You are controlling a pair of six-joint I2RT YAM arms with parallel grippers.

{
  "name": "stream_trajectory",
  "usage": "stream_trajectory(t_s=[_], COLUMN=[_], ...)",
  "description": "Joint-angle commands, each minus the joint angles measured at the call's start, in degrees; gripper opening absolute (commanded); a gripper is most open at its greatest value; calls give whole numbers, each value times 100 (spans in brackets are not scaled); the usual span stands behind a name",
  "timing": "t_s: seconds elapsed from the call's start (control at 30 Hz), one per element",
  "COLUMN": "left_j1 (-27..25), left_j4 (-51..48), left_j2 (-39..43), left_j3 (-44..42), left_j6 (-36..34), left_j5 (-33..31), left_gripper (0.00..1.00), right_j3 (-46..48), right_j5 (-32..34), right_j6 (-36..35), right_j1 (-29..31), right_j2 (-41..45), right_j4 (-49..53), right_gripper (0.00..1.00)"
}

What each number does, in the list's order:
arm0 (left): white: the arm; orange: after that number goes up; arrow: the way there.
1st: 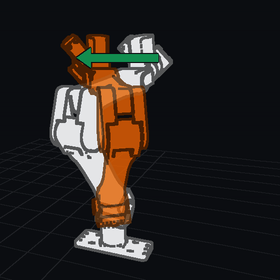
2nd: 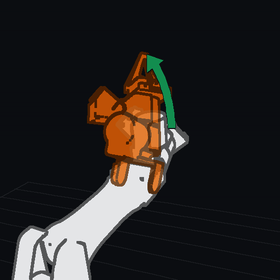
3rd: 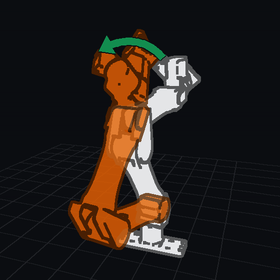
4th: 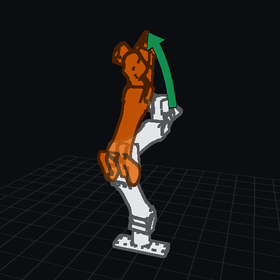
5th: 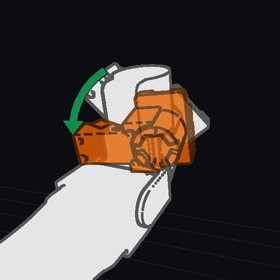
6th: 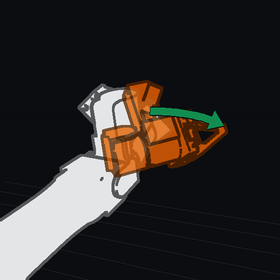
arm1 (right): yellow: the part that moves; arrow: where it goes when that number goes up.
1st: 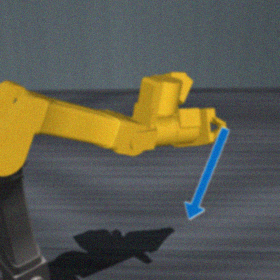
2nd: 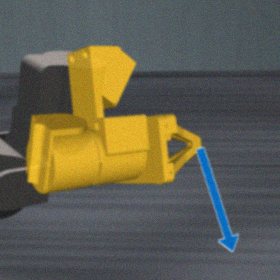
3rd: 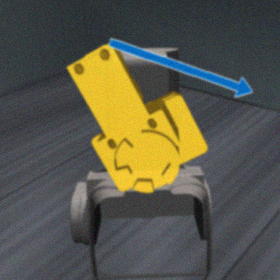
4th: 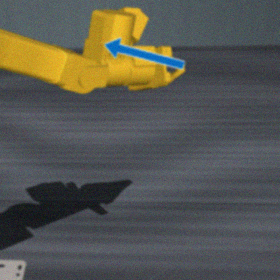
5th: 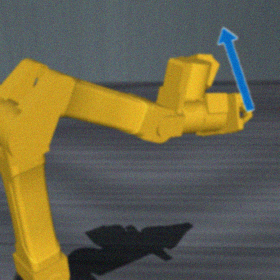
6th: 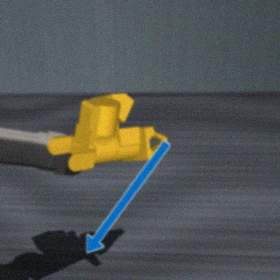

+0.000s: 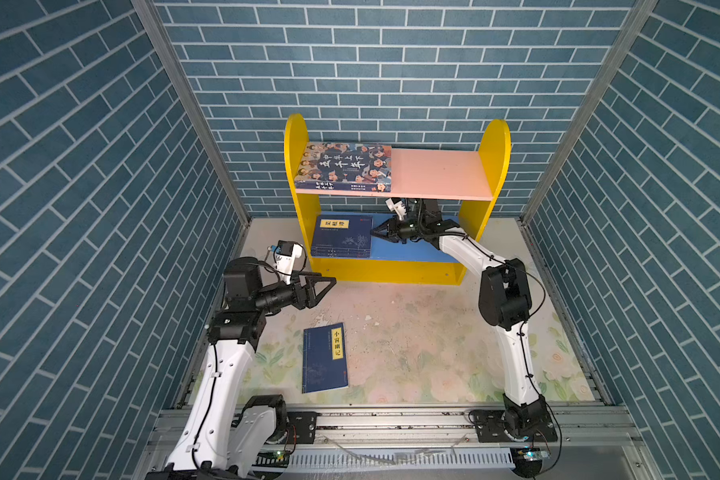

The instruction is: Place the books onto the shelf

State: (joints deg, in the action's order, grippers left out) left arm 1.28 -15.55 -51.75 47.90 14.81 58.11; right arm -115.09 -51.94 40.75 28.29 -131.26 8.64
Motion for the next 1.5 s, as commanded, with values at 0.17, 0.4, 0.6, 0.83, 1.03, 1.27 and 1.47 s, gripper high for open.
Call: stream_trajectory(t_s=[0.17, 0.4, 0.6, 0.83, 1.03, 1.27, 1.47], left_j1=[48, 48, 48, 48, 74, 109, 109], left_j4=[98, -454, -1208, -2000, -2311, -2197, -2176], left_j2=[33, 74, 102, 291, 220, -157, -673], left_j3=[88, 279, 386, 250, -148, -983, -1045], left_j6=[62, -104, -255, -57, 484, 803, 694], left_j5=[54, -403, -1014, -1849, -2615, -2875, -2892], left_gripper=[78, 78, 78, 77, 78, 77, 77], right_j3=[80, 1412, 2441, 3697, 4710, 5661, 6455], right_j5=[278, 755, 767, 705, 757, 1303, 1893], right_j6=[-226, 131, 109, -12, -144, -490, -208], right_j1=[8, -179, -203, -193, -176, 347, 1255], right_j2=[350, 1492, 2385, 3332, 4211, 5199, 5683], right_j4=[-138, -1139, -1103, -798, -301, 577, 507], right_gripper=[24, 32, 33, 33, 34, 36, 40])
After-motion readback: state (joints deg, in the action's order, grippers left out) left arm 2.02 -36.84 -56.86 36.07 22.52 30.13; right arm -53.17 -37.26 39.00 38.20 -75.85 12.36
